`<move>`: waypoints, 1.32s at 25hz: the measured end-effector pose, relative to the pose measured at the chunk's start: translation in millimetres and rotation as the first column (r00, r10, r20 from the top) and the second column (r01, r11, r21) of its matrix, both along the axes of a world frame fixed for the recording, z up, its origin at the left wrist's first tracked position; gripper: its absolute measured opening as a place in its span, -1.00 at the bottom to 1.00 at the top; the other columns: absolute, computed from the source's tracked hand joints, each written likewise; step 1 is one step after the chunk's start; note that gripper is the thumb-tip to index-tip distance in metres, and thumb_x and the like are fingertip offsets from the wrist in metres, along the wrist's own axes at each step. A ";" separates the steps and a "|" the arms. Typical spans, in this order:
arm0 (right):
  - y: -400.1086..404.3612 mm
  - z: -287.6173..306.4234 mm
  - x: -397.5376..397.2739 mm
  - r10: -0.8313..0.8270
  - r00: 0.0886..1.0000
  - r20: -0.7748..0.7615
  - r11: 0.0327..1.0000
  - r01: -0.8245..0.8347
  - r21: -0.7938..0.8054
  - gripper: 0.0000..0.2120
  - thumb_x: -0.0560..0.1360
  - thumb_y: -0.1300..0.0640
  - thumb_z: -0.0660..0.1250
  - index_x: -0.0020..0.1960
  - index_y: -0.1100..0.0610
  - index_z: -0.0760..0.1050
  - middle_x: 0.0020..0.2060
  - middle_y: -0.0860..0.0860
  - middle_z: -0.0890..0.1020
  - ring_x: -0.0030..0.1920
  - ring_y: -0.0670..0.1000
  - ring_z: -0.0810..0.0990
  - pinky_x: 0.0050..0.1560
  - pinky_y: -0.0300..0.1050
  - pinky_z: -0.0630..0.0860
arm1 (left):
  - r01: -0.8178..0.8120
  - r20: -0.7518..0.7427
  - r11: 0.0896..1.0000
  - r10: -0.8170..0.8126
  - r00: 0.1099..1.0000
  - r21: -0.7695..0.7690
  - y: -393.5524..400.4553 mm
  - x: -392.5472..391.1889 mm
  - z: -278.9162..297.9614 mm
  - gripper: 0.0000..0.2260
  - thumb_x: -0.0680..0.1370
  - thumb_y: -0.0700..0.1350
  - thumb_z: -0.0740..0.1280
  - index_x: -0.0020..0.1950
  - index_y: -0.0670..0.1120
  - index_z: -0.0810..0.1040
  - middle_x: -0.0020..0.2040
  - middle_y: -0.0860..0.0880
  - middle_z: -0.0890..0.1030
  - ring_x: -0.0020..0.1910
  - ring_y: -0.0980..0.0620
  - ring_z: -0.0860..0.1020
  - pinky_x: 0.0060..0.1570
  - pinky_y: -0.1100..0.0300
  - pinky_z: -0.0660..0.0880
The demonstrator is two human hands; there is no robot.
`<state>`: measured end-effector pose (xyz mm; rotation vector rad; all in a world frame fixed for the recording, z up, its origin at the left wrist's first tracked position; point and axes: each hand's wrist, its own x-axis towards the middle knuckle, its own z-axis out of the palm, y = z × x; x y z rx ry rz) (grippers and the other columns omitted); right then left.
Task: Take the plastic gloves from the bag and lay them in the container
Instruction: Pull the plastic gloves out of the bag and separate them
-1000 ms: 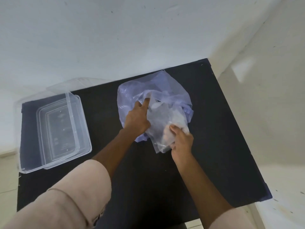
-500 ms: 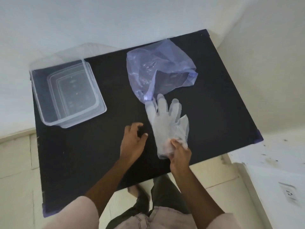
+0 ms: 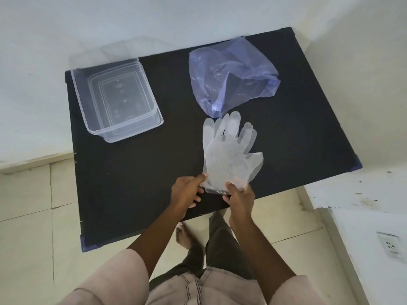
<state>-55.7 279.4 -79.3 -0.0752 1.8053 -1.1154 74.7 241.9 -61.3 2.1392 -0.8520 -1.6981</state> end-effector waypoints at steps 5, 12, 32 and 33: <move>11.6 -0.4 -8.8 0.112 0.989 -0.095 0.994 -0.112 0.005 -0.58 0.46 0.15 0.46 0.27 0.07 0.42 0.18 0.04 0.56 0.14 0.10 0.59 -0.07 -0.17 0.61 | 0.120 0.183 0.981 -0.091 0.979 -0.154 -5.0 -1.5 -8.2 -0.78 0.47 -0.04 0.37 -0.29 -0.14 0.66 -0.29 -0.14 0.69 -0.36 -0.09 0.64 -0.24 0.05 0.62; 16.6 19.5 -10.2 0.349 0.529 -0.773 0.916 -0.369 0.160 -0.15 0.27 -0.17 0.53 0.41 0.10 0.26 0.38 0.14 0.40 0.36 0.17 0.39 0.32 0.12 0.35 | 0.470 0.564 0.814 -0.222 0.796 -0.342 -13.3 -6.1 13.0 -0.84 0.50 -0.03 0.36 -0.24 0.00 0.69 -0.23 0.05 0.63 -0.34 0.06 0.59 -0.39 0.26 0.41; -45.3 6.0 -16.9 0.531 0.685 -0.500 0.829 -0.542 0.137 -0.88 0.51 0.10 0.39 -0.07 0.16 0.61 -0.15 0.03 0.68 -0.19 -0.06 0.60 0.04 -0.20 0.57 | 0.901 0.798 0.246 -0.421 0.431 -0.357 46.0 -23.4 -33.4 -0.48 0.60 0.09 0.07 0.50 -0.14 0.20 0.50 -0.18 0.35 0.48 -0.21 0.34 0.43 -0.21 0.24; -45.7 5.6 -17.4 0.537 0.674 -0.508 0.823 -0.550 0.140 -0.86 0.51 0.08 0.38 -0.06 0.16 0.61 -0.13 0.03 0.68 -0.18 -0.06 0.60 0.01 -0.26 0.53 | 0.919 0.800 0.250 -0.456 0.390 -0.306 50.6 -21.8 -42.6 -0.43 0.62 0.14 0.00 0.54 -0.15 0.08 0.55 -0.17 0.22 0.52 -0.19 0.23 0.45 -0.21 0.17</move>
